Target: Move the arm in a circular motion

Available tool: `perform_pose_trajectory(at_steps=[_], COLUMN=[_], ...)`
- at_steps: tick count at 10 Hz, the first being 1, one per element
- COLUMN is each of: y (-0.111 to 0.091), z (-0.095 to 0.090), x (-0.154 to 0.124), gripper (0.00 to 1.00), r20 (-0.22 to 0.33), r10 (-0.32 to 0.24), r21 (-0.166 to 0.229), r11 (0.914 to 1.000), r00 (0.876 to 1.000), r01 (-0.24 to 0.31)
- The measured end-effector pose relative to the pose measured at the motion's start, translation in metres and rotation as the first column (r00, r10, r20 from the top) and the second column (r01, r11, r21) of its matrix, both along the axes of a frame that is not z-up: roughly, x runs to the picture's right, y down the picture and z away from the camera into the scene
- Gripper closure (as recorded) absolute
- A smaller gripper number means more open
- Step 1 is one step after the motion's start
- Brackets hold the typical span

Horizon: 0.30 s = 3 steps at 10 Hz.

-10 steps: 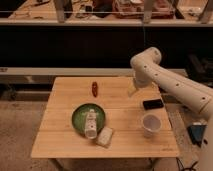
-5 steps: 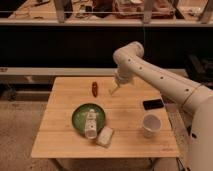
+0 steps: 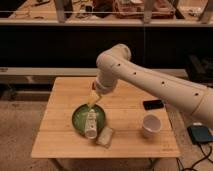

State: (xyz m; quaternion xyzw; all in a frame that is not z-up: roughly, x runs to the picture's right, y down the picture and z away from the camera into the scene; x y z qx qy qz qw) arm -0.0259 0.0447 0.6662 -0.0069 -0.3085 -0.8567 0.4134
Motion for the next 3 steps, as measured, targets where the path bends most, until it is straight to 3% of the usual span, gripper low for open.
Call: perform_pose_trajectory(at_steps=[2, 3], y=[0.020, 0.033], z=[-0.039, -0.053], x=[0.009, 0.030], gripper=[0.20, 0.20], r20=[0.012, -0.022], r10=[-0.025, -0.015], r21=[-0.004, -0.023], r11=[0.9997, 0.9996], r00=[1.000, 1.000], r01=[0.025, 0.015])
